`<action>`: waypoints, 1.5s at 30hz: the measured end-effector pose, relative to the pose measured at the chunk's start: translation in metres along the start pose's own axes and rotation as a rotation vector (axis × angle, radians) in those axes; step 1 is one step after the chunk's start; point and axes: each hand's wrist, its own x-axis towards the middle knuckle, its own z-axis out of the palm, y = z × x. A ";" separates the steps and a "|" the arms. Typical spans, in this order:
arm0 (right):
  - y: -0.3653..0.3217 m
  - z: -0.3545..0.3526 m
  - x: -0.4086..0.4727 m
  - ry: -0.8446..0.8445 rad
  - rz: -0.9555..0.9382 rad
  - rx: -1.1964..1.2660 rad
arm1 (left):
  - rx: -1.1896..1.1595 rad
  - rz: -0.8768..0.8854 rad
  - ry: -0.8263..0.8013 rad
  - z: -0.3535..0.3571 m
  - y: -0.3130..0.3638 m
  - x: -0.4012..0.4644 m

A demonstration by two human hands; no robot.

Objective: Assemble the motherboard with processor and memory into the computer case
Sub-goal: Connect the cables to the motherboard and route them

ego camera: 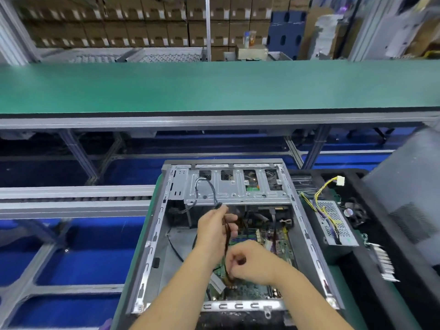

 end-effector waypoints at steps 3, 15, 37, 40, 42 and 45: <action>0.005 -0.002 -0.006 0.193 0.053 0.075 | 0.077 -0.016 0.026 -0.005 -0.003 -0.007; 0.001 0.005 0.012 -0.094 0.581 0.273 | -0.500 0.061 -0.308 -0.020 0.008 -0.033; 0.014 -0.010 -0.002 0.714 -0.051 0.621 | 0.645 0.172 -0.240 -0.013 -0.006 -0.036; 0.008 -0.003 0.000 0.619 -0.010 0.463 | 0.422 0.031 -0.345 -0.014 -0.006 -0.035; 0.008 -0.001 0.001 0.582 -0.013 0.392 | 0.329 0.038 -0.320 -0.016 -0.005 -0.035; 0.010 0.000 0.002 0.521 0.032 0.208 | 0.164 0.143 -0.201 -0.015 0.001 -0.033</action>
